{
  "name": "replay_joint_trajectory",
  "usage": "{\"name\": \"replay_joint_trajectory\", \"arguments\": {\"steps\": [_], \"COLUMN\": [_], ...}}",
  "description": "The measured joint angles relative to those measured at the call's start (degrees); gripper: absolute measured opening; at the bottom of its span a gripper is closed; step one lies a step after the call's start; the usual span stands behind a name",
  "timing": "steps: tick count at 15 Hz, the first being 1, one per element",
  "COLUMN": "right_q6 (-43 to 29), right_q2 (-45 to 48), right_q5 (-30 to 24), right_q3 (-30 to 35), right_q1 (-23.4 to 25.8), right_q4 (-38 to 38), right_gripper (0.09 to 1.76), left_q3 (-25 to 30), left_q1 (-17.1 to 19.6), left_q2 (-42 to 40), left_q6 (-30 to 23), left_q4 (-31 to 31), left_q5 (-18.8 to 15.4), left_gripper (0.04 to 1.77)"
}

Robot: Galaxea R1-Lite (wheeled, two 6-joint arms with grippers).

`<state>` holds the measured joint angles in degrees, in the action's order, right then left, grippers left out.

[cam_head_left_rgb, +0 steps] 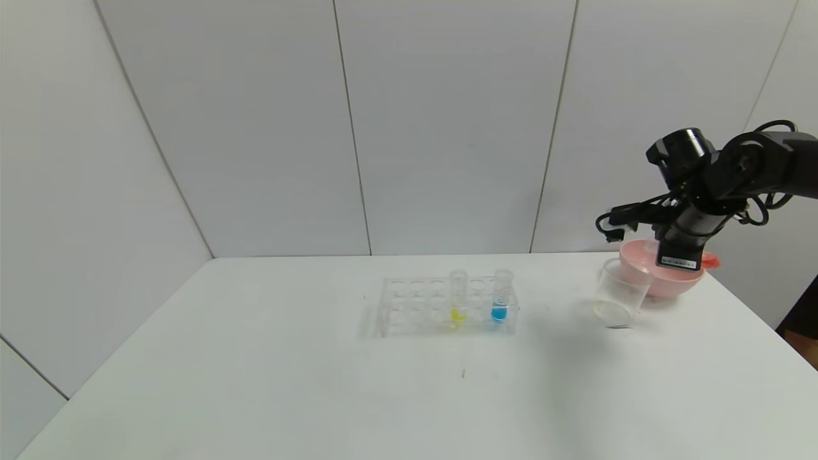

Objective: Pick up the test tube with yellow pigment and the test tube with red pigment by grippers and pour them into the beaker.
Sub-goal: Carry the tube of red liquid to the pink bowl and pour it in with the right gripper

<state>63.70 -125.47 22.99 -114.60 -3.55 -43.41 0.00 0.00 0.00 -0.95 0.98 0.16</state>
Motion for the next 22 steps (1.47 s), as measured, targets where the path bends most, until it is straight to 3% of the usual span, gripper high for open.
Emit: {"name": "replay_joint_trajectory", "arguments": {"steps": [4, 16, 22], "right_q6": [1.5, 6.8, 8.1], "right_q2": [-0.4, -2.3, -2.8], "right_q5": [1.0, 12.6, 14.4], "right_q3": [0.0, 0.0, 0.0], "right_q1": [-0.2, -2.1, -3.6], "right_q4": [1.3, 4.8, 5.6], "right_gripper": [0.52, 0.52, 0.52], "left_q3": [0.0, 0.0, 0.0], "left_q1": [0.0, 0.0, 0.0], "left_q2": [0.0, 0.0, 0.0], "left_q6": [0.0, 0.0, 0.0], "left_q4": [0.0, 0.0, 0.0], "left_q5": [0.0, 0.0, 0.0], "left_gripper": [1.72, 1.72, 1.72]}}
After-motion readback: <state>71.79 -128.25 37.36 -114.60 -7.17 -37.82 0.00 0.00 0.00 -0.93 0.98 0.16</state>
